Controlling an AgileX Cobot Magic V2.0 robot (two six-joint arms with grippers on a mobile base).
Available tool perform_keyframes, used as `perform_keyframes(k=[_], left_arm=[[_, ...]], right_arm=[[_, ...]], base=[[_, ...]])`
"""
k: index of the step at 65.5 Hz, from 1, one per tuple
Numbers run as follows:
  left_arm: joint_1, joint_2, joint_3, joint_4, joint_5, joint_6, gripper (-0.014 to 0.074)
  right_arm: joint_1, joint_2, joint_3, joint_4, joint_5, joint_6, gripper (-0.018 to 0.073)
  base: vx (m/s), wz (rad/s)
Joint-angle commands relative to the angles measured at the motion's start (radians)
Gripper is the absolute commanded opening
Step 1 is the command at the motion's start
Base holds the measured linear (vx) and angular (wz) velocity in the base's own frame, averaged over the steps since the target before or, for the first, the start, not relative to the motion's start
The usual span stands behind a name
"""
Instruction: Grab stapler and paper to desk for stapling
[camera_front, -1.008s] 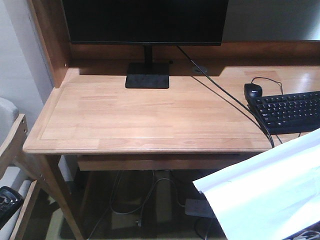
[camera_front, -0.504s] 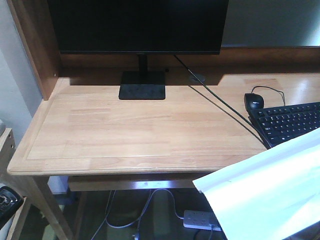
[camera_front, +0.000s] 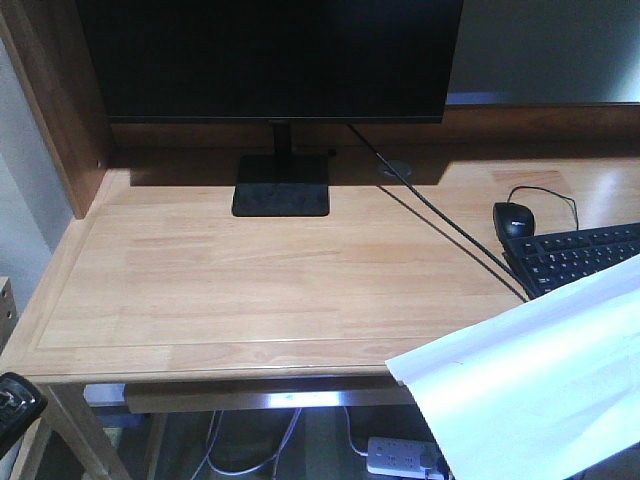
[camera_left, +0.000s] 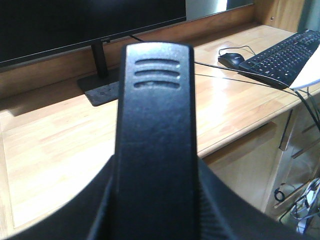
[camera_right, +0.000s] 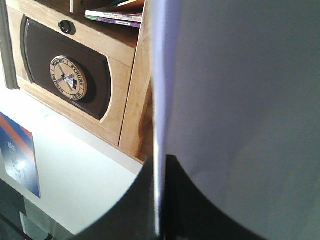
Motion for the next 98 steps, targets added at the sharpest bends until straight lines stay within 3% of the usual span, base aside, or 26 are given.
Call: perform_keyframes(k=[1,98], left_arm=[[-0.005,0.011,-0.030,-0.019,-0.114,-0.003,-0.0007],[-0.005,0.011,-0.030,-0.019,-0.114,-0.003,-0.0007]], right_arm=[[0.001,0.005,0.001,-0.002,-0.070,-0.013,-0.0009],[0.001,0.005,0.001,-0.002,-0.070,-0.013,-0.0009]], base=[[0.08,0.00],[0.04,0.00]])
